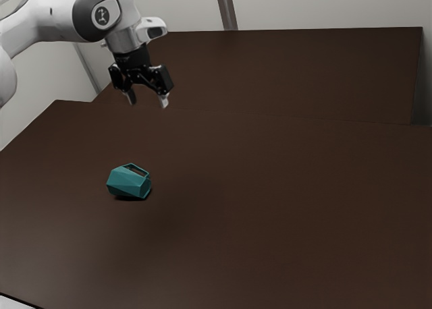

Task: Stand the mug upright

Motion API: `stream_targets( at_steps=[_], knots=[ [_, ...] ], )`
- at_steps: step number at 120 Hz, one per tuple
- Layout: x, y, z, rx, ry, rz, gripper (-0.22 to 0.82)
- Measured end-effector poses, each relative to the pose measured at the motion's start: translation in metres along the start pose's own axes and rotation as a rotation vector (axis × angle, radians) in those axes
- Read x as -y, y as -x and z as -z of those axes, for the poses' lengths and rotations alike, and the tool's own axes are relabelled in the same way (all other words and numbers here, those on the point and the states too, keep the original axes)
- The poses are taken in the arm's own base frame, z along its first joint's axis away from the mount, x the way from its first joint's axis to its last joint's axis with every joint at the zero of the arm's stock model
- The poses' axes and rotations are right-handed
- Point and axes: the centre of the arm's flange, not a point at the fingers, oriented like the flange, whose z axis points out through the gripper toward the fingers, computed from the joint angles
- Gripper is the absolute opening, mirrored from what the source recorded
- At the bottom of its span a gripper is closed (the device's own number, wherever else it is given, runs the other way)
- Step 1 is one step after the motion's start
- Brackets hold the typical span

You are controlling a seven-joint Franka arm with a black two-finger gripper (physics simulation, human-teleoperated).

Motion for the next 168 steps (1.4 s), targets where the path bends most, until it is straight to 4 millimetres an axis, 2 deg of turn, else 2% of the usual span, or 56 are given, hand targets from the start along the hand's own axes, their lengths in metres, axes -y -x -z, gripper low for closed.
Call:
stream_targets(
  at_steps=[32,48,62,74,99,105,125,135,149,168],
  knots=[
    [-0.003,-0.002,0.003,-0.027,0.022,0.007,0.60],
    [0.000,0.001,0.001,-0.011,0.102,0.035,0.60],
    [0.011,0.000,-0.022,0.042,0.211,0.077,0.60],
    [0.040,0.000,-0.048,0.079,0.297,0.109,0.60],
    [0.132,0.004,-0.089,0.067,0.408,0.134,0.60],
    [0.144,0.004,-0.098,0.057,0.422,0.116,0.60],
    [0.164,0.007,-0.126,0.026,0.448,0.027,0.60],
    [0.188,0.010,-0.141,0.006,0.473,0.017,0.60],
    [0.232,0.015,-0.169,-0.020,0.530,0.029,0.60],
    [0.274,0.022,-0.204,-0.051,0.601,0.013,0.60]
  ],
)
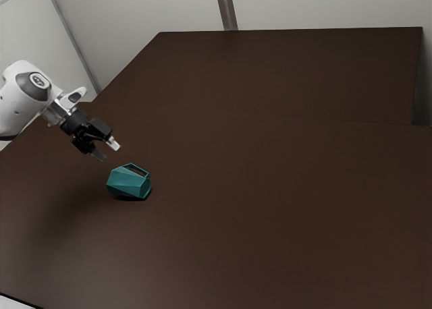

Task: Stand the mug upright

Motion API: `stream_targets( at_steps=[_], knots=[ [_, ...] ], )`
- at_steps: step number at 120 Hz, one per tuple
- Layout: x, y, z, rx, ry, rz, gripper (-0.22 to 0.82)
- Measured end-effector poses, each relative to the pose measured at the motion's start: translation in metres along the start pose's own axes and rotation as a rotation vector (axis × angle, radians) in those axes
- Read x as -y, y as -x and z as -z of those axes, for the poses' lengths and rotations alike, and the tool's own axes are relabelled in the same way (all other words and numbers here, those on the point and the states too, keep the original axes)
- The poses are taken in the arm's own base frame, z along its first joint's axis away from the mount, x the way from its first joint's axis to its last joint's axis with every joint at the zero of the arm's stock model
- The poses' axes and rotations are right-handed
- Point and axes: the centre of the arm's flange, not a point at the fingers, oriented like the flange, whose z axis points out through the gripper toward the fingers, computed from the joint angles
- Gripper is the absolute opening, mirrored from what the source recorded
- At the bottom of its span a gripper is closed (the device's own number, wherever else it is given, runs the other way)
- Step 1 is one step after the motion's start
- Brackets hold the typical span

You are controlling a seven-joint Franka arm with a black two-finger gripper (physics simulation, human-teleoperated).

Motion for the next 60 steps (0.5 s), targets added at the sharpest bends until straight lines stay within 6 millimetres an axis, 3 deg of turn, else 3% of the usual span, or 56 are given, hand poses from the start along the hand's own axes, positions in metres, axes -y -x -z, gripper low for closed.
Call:
stream_targets(
  at_steps=[35,60],
  knots=[
    [0.063,0.011,-0.012,0.000,0.083,-0.059,0.60],
    [0.081,0.013,-0.034,0.000,0.161,-0.094,0.60]
  ],
)
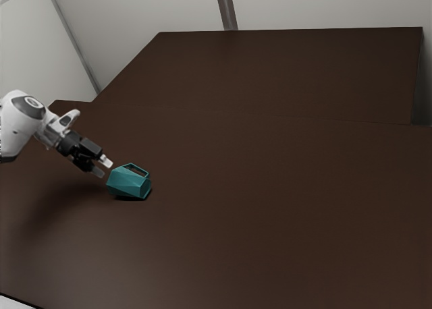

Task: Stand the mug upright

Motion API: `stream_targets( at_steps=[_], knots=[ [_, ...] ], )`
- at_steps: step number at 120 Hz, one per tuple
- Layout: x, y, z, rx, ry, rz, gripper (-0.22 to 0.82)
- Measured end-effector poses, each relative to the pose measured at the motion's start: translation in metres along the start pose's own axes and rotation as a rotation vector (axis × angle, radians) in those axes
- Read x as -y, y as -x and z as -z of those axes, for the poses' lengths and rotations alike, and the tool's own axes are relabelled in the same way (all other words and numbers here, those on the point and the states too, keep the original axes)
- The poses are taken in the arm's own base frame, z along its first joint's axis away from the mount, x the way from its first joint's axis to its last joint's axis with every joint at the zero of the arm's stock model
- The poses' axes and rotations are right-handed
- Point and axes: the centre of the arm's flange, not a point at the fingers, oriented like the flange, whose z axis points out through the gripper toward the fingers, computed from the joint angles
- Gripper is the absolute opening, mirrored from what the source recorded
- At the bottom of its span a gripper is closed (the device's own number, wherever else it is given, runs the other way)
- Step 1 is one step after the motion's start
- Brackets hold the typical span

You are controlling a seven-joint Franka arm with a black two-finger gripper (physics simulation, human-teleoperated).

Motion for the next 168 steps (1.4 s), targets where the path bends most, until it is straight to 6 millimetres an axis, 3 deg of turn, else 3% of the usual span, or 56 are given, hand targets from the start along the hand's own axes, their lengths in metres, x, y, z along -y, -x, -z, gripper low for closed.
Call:
stream_targets(
  at_steps=[40,98,119,159,168],
  knots=[
    [0.010,0.000,-0.034,-0.028,0.148,-0.033,0.59],
    [0.023,0.008,-0.048,-0.060,0.239,-0.047,0.10],
    [0.014,0.003,-0.052,-0.056,0.253,-0.075,-0.04],
    [-0.005,-0.004,-0.050,-0.061,0.261,-0.128,-0.16],
    [-0.019,-0.009,-0.049,-0.055,0.235,-0.154,-0.16]
  ],
)
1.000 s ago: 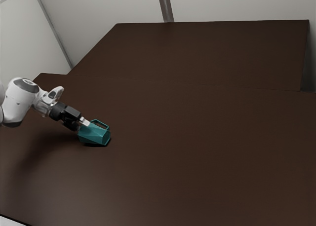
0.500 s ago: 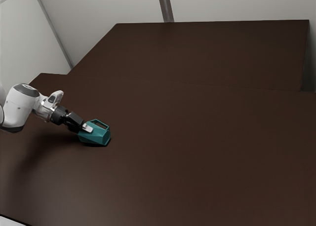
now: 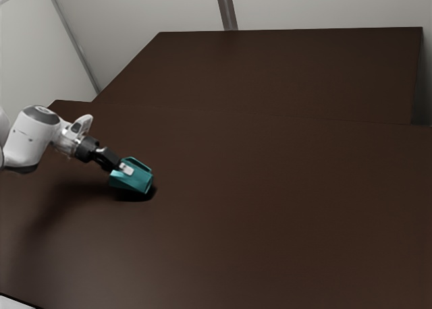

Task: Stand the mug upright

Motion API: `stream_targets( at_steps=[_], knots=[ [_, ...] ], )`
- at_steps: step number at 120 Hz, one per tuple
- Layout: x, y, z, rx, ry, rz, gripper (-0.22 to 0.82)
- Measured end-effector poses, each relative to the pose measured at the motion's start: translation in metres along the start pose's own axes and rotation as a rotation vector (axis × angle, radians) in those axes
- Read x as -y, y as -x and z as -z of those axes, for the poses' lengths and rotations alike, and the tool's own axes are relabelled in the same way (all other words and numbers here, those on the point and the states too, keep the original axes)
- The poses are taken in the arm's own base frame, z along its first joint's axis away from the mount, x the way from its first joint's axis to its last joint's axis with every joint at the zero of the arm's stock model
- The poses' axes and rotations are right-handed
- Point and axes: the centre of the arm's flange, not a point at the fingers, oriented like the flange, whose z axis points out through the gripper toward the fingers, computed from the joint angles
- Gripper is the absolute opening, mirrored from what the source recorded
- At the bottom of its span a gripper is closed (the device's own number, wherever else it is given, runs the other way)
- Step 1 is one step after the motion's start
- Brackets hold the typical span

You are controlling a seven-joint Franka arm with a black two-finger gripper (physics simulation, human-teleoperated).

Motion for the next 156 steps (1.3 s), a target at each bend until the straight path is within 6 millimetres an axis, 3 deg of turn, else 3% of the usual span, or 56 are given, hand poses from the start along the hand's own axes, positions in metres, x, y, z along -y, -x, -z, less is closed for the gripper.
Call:
stream_targets(
  at_steps=[30,75,156],
  knots=[
    [-0.079,-0.032,-0.023,0.119,-0.226,-0.128,-0.18],
    [-0.153,-0.058,-0.066,0.258,-0.637,-0.257,-0.18],
    [-0.197,-0.050,-0.171,0.287,-0.946,-0.165,-0.18]
  ],
)
